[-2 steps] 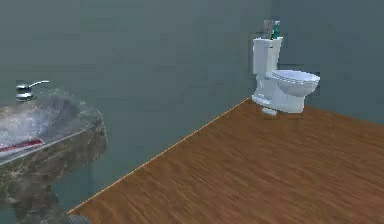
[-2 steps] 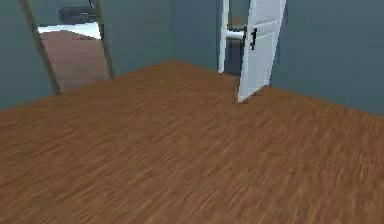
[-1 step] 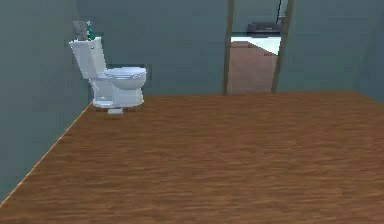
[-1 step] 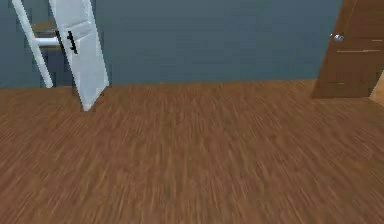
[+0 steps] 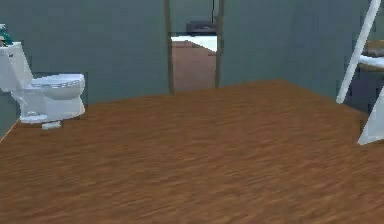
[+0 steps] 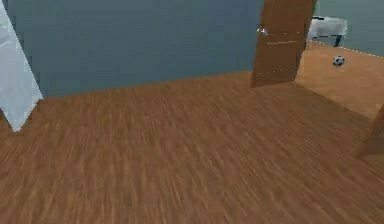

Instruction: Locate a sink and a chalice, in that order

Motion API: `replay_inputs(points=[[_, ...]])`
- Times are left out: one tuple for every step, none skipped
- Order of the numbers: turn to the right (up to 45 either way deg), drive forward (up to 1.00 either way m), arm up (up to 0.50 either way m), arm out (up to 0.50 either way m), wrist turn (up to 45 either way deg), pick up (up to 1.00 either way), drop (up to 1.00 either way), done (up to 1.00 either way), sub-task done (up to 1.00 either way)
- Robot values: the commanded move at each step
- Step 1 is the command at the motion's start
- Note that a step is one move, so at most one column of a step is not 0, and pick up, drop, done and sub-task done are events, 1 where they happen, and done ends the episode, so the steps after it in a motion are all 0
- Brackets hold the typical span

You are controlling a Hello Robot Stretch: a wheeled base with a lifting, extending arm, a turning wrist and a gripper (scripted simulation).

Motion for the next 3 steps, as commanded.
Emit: replay_inputs(points=[[0.0, 1.0, 0.0, 0.0, 0.0, 0.0, 0.0, 0.0, 0.0], [0.0, 1.0, 0.0, 0.0, 0.0, 0.0, 0.0, 0.0, 0.0], [3.0, 0.0, 0.0, 0.0, 0.0, 0.0, 0.0, 0.0, 0.0]])
